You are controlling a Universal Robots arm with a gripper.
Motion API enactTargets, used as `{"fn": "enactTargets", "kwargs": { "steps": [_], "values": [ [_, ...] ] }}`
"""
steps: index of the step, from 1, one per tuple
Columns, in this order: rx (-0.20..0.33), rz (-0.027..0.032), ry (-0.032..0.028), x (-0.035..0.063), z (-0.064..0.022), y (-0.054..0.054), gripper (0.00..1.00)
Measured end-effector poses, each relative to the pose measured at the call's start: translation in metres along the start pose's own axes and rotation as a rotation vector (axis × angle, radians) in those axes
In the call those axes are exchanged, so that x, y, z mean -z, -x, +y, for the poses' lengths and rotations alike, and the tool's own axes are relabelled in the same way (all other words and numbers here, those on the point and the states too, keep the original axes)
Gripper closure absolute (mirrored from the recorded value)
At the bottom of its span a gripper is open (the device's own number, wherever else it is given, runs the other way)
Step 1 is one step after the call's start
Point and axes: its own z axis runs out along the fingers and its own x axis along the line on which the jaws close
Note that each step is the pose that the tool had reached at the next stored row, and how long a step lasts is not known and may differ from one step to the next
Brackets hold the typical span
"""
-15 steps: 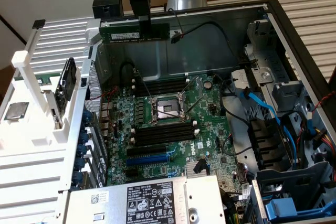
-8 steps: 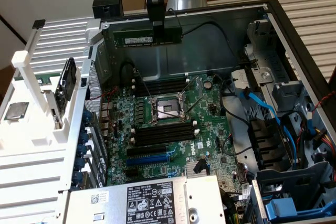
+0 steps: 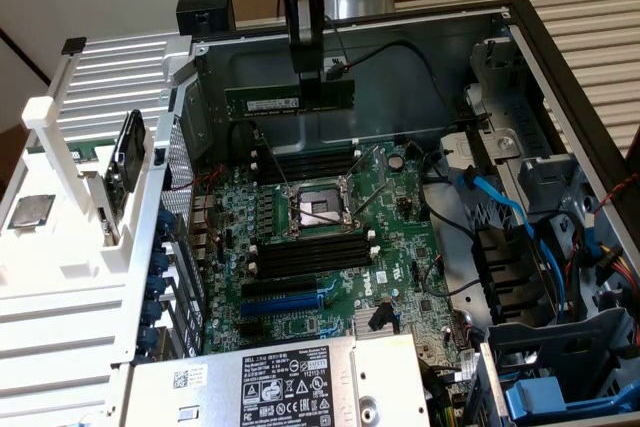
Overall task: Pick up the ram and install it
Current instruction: 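Pick up the ram and move it above insertion slot, then insert the ram into the slot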
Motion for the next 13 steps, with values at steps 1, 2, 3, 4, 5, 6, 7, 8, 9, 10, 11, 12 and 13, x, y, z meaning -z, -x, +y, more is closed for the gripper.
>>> {"fn": "enactTargets", "kwargs": {
  "steps": [1,2,3,4,5,6,7,8,9,10,11,12,13],
  "values": [
    [0.0,-0.0001,0.0,-0.0018,-0.0006,-0.0003,0.88],
    [0.0,-0.0001,0.0001,-0.0036,-0.0011,-0.0004,0.88],
    [0.0,-0.0002,0.0,-0.0055,-0.0016,-0.0005,0.88],
    [0.0,-0.0002,0.0,-0.0068,-0.0019,-0.0005,0.88],
    [0.0,-0.0001,0.0,-0.0072,-0.002,-0.0005,0.88],
    [0.0,-0.0001,0.0,-0.0071,-0.0021,-0.0005,0.88],
    [0.0,-0.0001,0.0001,-0.0071,-0.0021,-0.0006,0.88],
    [0.0,-0.0001,0.0001,-0.0072,-0.0022,-0.0006,0.88],
    [0.0,-0.0002,0.0,-0.0072,-0.0022,-0.0006,0.88],
    [0.0,-0.0001,0.0,-0.0072,-0.0022,-0.0006,0.88],
    [0.0,-0.0001,0.0,-0.0072,-0.0021,-0.0006,0.88],
    [0.0,-0.0001,0.0,-0.0072,-0.0022,-0.0006,0.88],
    [0.0,-0.0001,0.0,-0.0072,-0.0022,-0.0006,0.88]
  ]
}}
